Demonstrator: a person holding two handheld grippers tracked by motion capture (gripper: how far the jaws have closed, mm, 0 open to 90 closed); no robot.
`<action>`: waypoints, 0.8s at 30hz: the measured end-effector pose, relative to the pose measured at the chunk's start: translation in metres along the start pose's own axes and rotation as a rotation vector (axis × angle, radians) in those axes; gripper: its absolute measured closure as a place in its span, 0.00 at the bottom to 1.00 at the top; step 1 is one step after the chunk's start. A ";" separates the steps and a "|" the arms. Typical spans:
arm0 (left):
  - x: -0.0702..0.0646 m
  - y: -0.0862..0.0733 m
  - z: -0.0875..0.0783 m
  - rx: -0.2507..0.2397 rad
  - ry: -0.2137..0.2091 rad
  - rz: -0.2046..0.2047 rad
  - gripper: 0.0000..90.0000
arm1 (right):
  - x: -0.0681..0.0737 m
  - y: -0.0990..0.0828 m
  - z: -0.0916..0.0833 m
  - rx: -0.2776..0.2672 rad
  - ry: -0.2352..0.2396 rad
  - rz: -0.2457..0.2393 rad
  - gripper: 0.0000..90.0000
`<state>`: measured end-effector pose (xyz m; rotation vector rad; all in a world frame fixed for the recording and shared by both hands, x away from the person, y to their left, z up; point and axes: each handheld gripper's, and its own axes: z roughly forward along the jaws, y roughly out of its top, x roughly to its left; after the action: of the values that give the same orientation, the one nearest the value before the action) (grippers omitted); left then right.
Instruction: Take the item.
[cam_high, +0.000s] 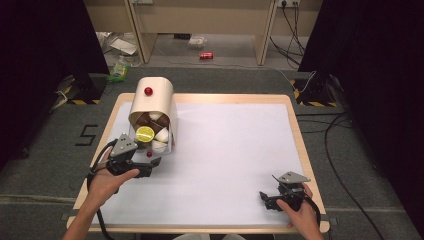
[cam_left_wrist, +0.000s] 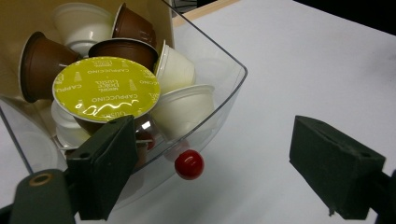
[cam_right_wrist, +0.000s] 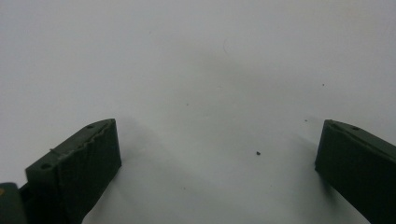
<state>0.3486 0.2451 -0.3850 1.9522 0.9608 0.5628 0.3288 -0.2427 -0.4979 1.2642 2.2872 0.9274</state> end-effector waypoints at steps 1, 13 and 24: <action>0.000 0.000 0.000 -0.001 -0.001 0.000 0.17 | 0.000 0.000 0.000 -0.001 0.000 -0.001 0.01; -0.001 -0.003 -0.003 0.005 -0.011 -0.007 0.17 | 0.000 0.000 0.000 0.000 0.000 -0.001 0.01; 0.000 0.003 -0.007 -0.007 -0.010 -0.007 0.18 | 0.000 0.000 0.000 -0.001 0.000 -0.001 0.01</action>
<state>0.3447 0.2474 -0.3791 1.9431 0.9580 0.5517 0.3288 -0.2427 -0.4980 1.2629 2.2870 0.9274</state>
